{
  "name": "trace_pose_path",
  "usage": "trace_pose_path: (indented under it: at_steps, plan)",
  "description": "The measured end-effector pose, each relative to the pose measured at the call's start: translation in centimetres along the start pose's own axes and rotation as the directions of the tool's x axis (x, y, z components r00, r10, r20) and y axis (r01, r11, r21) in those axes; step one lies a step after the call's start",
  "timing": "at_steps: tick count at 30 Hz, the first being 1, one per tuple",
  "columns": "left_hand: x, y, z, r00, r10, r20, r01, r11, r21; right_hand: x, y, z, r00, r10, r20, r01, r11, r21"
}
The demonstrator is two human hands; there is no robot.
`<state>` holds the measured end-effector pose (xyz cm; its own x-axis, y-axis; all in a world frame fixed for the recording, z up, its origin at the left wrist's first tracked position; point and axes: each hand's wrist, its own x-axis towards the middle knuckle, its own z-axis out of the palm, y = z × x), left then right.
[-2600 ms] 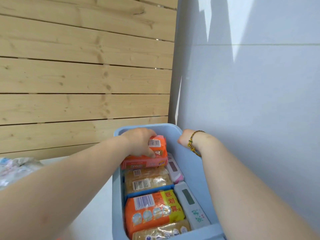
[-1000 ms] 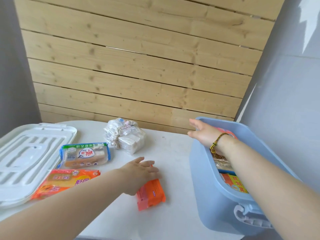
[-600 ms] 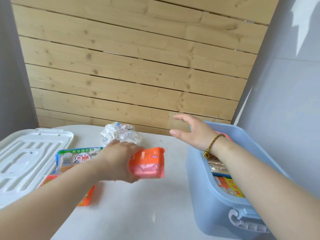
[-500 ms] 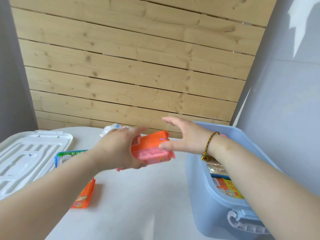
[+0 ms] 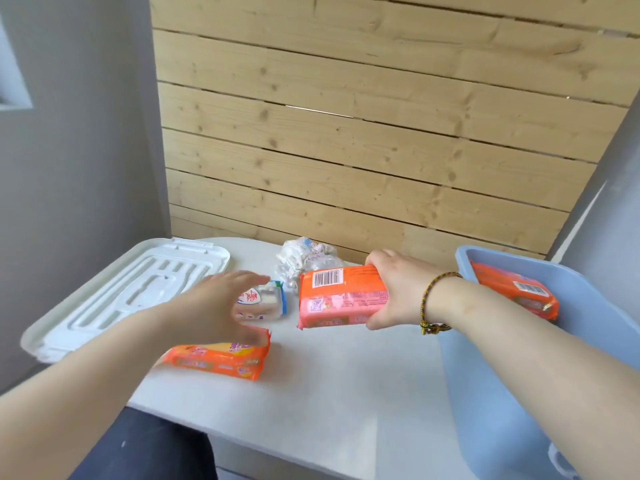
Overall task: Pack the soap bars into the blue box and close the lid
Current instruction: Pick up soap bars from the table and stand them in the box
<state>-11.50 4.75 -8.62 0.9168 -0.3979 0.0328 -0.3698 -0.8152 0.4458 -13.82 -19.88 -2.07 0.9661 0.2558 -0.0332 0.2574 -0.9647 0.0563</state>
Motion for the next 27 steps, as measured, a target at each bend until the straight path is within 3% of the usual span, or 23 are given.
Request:
trace_pose_path:
  at_steps: [2, 5, 10, 14, 16, 19, 23, 27]
  plan:
    - [-0.8, -2.8, 0.9, 0.985, -0.103, 0.138, 0.082, 0.985, 0.15, 0.1, 0.1, 0.2, 1.0, 0.012, 0.01, -0.012, 1.0, -0.009]
    - [-0.8, -4.5, 2.6, 0.961, -0.117, 0.251, 0.046, 0.962, 0.27, -0.2, 0.2, 0.2, 1.0, 0.014, 0.013, -0.014, 1.0, -0.005]
    - [0.5, -4.5, 3.7, 0.991, -0.028, 0.133, -0.016, 0.946, 0.323, -1.9, 2.1, -1.4, 0.997, 0.05, -0.059, -0.044, 0.995, 0.094]
    - [0.8, -4.5, 3.7, 0.999, -0.031, 0.015, 0.023, 0.93, 0.367, -4.1, 5.7, -3.2, 0.97, 0.143, -0.195, -0.105, 0.976, 0.191]
    - [1.3, -4.1, 3.0, 0.995, -0.069, -0.073, 0.088, 0.946, 0.313, -5.4, 8.2, -3.8, 0.945, 0.241, -0.22, -0.19, 0.955, 0.228]
    - [2.3, -2.3, 1.2, 0.988, -0.131, -0.085, 0.137, 0.988, 0.068, -7.4, 12.1, -4.0, 0.903, 0.388, -0.186, -0.318, 0.893, 0.317]
    - [4.4, 2.6, -0.9, 0.994, -0.043, -0.105, 0.033, 0.995, -0.092, -9.6, 16.0, -3.2, 0.885, 0.462, -0.054, -0.404, 0.82, 0.405]
    - [6.5, 8.5, -1.2, 0.993, 0.056, -0.106, -0.064, 0.995, -0.075, -11.0, 17.9, -0.7, 0.883, 0.444, 0.152, -0.468, 0.808, 0.359]
